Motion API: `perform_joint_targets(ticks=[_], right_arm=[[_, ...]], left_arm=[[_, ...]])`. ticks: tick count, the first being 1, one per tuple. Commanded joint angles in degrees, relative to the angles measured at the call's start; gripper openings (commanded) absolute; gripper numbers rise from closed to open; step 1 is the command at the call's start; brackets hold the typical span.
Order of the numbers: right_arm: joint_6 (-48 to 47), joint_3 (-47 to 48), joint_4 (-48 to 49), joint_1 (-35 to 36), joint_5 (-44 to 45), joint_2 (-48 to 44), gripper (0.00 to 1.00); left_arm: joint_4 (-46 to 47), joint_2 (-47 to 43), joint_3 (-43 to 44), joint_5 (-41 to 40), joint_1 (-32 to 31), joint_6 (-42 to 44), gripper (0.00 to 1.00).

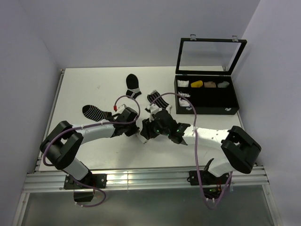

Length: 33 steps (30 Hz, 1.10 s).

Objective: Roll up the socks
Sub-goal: Roll the sock at the center of the board.

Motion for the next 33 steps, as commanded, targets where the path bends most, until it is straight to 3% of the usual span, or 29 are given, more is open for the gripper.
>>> perform_joint_targets(ticks=[1,9,21,24,27,28,31,33], right_arm=[[-7.37,2.22,-3.36,4.8,15.29,-0.44,0.54],[-10.27,4.15,-2.22,12.8,22.35,5.8,0.53],[-11.59,7.85,-3.1,17.73,27.98,13.89,0.51],[-10.71,6.97,-2.31,17.91,26.4,13.98,0.45],[-9.48,5.74,-1.43,17.82,25.78,13.63,0.3],[-9.22,5.39,-0.91,17.73,25.69,13.45,0.19],[-8.08,4.07,-0.38,16.86,24.03,12.84,0.01],[-6.76,3.19,0.06,15.37,21.31,12.05,0.0]], left_arm=[[-4.74,1.48,1.9,-0.52,-0.65,1.89,0.0],[-4.66,1.92,2.07,-0.08,-0.74,2.15,0.0],[-3.95,2.27,1.81,0.97,-0.83,1.54,0.0],[-3.69,2.27,1.72,1.24,-0.92,1.36,0.0],[-3.6,2.09,1.55,1.15,-0.92,1.19,0.0],[-3.6,1.92,1.46,1.06,-0.92,1.1,0.0],[-3.17,1.04,0.85,0.89,-0.83,0.58,0.02],[-2.64,0.43,-0.03,0.71,-0.92,0.05,0.08]])
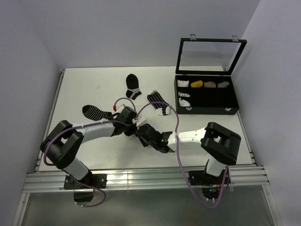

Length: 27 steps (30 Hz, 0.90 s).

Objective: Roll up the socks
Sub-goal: Roll the sock at the center of the board.

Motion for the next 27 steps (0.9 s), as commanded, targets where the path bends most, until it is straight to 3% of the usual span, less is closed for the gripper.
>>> perform_joint_targets(ticks=[1,5,8,11,19,27], right_arm=[[0.63,-1.77,1.81,-1.4,-6.59,-0.74,0.0],[4.67,-3.88,3.66,-6.84,-17.45,-2.67,0.0],[7.74,-5.9,6.03,-12.64,-24.33,-3.11,0.0],[10.56,-8.36,10.33,-17.65,-33.64,-2.41,0.0],[20.65,-11.0,22.64,-29.0,-55.79,7.25,0.0],[27.96,-12.06,30.19,-34.36,-62.85,15.08,0.0]], left_arm=[[-0.49,-0.84,-1.61,-1.04,-1.75,-0.54,0.11],[1.0,-4.36,-4.16,-2.18,-1.75,-1.95,0.31],[2.58,-7.26,-6.35,-3.5,-1.75,-3.36,0.54],[4.51,-9.98,-8.64,-4.2,-1.75,-4.41,0.69],[11.28,-12.8,-12.33,-3.76,-1.66,-3.54,0.73],[16.65,-10.17,-12.78,-3.15,-1.66,-1.96,0.7]])
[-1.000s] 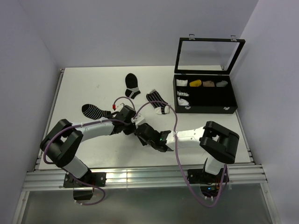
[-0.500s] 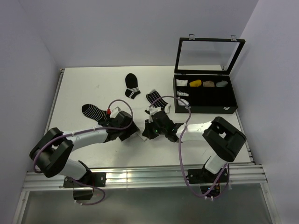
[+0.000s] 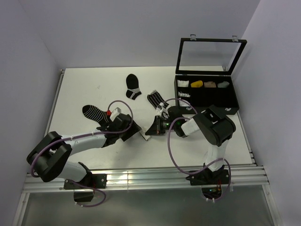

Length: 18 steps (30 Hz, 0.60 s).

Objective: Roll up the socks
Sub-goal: Roll the sock at the center of the board.

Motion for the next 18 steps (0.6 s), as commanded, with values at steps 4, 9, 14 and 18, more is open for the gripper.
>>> perform_joint_targets(ticks=[4,9,14,18], right_arm=[[3.56,-3.39,1.36,-2.79,-1.91,3.89,0.0],[2.25,-2.95,-1.36,-3.14,-1.21,4.07,0.0],[1.27,-2.51,-3.47,-3.14,-0.68,3.98,0.01],[0.66,-2.51,-4.88,-3.14,0.11,3.37,0.04]], left_arm=[[4.1,3.59,1.61,-0.7,-0.2,2.2,0.68],[3.66,7.89,3.9,-0.44,-0.2,2.64,0.64],[5.15,9.84,4.34,-0.44,-0.2,2.47,0.62],[5.24,11.86,5.04,0.44,-0.2,2.56,0.56]])
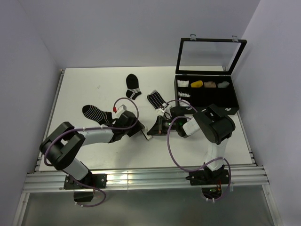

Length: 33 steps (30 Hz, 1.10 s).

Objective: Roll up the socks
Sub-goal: Roll the sock at the center of the board.

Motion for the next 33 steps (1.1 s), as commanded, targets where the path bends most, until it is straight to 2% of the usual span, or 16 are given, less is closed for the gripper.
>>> perform_joint_targets(ticks=[1,3,7,8,10,11,13,14,16,17,21,25,33], right_arm=[[-3.58,-1.09,-8.51,-0.26,4.04,0.55,0.04],[-4.55,-1.35,-9.91,-0.26,5.01,-0.77,0.08],[-9.11,-1.0,-16.41,0.97,10.97,-8.92,0.19],[-11.47,-0.65,-19.99,2.28,14.47,-10.69,0.27],[-13.86,0.66,-23.7,4.13,19.4,-15.77,0.34],[-16.48,1.19,-27.28,6.4,25.17,-17.46,0.39],[-19.39,2.86,-30.47,9.22,31.26,-22.1,0.45],[-22.19,3.48,-33.18,10.8,37.56,-23.26,0.48],[-24.75,4.71,-34.7,15.55,42.52,-25.99,0.52],[-26.77,4.98,-35.4,16.78,44.46,-26.78,0.58],[-32.14,5.5,-35.32,22.23,55.34,-29.07,0.63],[-36.45,6.65,-34.88,27.94,60.02,-27.5,0.63],[-37.86,9.19,-33.3,31.82,61.44,-21.26,0.62]], left_arm=[[-0.48,2.42,0.46,0.79,-0.2,0.79,0.53],[-0.22,2.77,-0.16,0.97,-0.11,0.26,0.48],[-0.04,3.12,-0.6,1.58,-0.19,0.17,0.28],[-0.21,3.12,-0.34,1.67,-0.2,0.34,0.25],[-1.09,3.04,0.1,1.5,-0.28,0.61,0.15],[-2.14,2.77,0.54,1.15,-0.28,1.04,0.12],[-3.2,2.59,1.15,0.88,-0.37,1.57,0.06],[-4.42,2.33,1.77,0.62,-0.46,2.1,0.05],[-5.66,2.33,2.38,0.53,-0.55,2.98,0.03],[-6.62,2.33,3.17,0.44,-0.63,3.33,0.02],[-10.57,2.94,5.2,0.62,-0.81,4.3,0.01],[-13.13,3.38,6.69,0.53,-0.81,5.26,0.01],[-14.72,4.35,8.19,1.32,-0.9,5.62,0.0]])
